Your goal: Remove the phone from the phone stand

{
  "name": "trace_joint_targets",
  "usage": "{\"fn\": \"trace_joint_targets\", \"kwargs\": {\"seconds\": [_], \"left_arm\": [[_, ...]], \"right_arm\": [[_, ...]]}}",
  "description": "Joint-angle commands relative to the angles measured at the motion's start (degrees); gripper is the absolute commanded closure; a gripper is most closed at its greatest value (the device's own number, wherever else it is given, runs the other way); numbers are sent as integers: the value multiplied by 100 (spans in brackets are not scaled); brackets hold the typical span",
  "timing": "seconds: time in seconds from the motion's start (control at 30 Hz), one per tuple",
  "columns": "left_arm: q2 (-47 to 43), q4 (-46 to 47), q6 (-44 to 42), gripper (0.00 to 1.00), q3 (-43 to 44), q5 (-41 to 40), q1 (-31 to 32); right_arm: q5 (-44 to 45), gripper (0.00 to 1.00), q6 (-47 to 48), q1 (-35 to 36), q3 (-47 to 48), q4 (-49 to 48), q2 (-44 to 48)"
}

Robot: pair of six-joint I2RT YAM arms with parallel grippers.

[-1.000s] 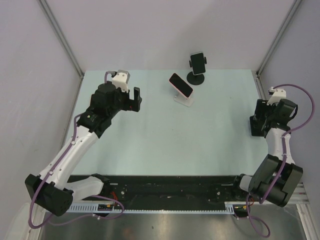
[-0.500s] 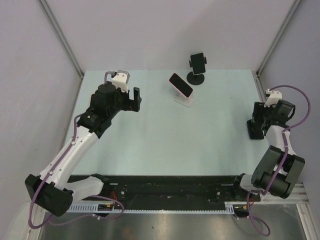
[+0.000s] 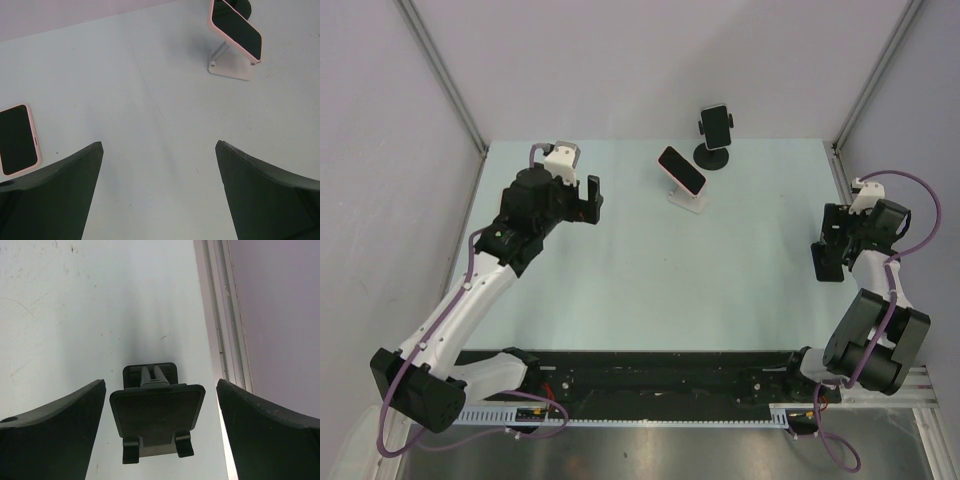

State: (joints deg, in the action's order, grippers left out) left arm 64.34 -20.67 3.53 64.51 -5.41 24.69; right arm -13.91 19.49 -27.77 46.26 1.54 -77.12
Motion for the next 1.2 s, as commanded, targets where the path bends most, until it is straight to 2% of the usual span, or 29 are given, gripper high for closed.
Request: {"fn": "trace_joint_targets", "kwargs": {"seconds": [0.0, 0.17, 0.3, 0.47, 0.67, 0.8, 1.0, 1.17], "left_arm": [[-123, 195, -177, 0, 0, 14, 1], [-123, 186, -177, 0, 18, 22, 1], [-79, 186, -151, 0, 26, 84, 1], [-53, 186, -98, 0, 44, 180, -25], [-53, 186, -72, 0, 53, 295, -52], [-70, 159, -80, 0, 62, 321, -69], [-9, 159, -28, 0, 88, 479, -131], [62, 133, -10, 0, 97, 497, -157]], "right_arm": [[90, 0, -41, -9, 15, -259, 171], [266, 0, -138, 263, 67, -365, 706], [363, 0, -173, 596, 348, 11, 1084], [328, 0, -199, 1430, 884, 294, 1147], [-120, 0, -357, 2284, 1411, 329, 577], [-428, 0, -533, 2959, 1675, 5, -21], [-621, 0, -657, 3541, 2088, -671, -1216], [-849, 0, -595, 3954, 2852, -813, -2130]]}}
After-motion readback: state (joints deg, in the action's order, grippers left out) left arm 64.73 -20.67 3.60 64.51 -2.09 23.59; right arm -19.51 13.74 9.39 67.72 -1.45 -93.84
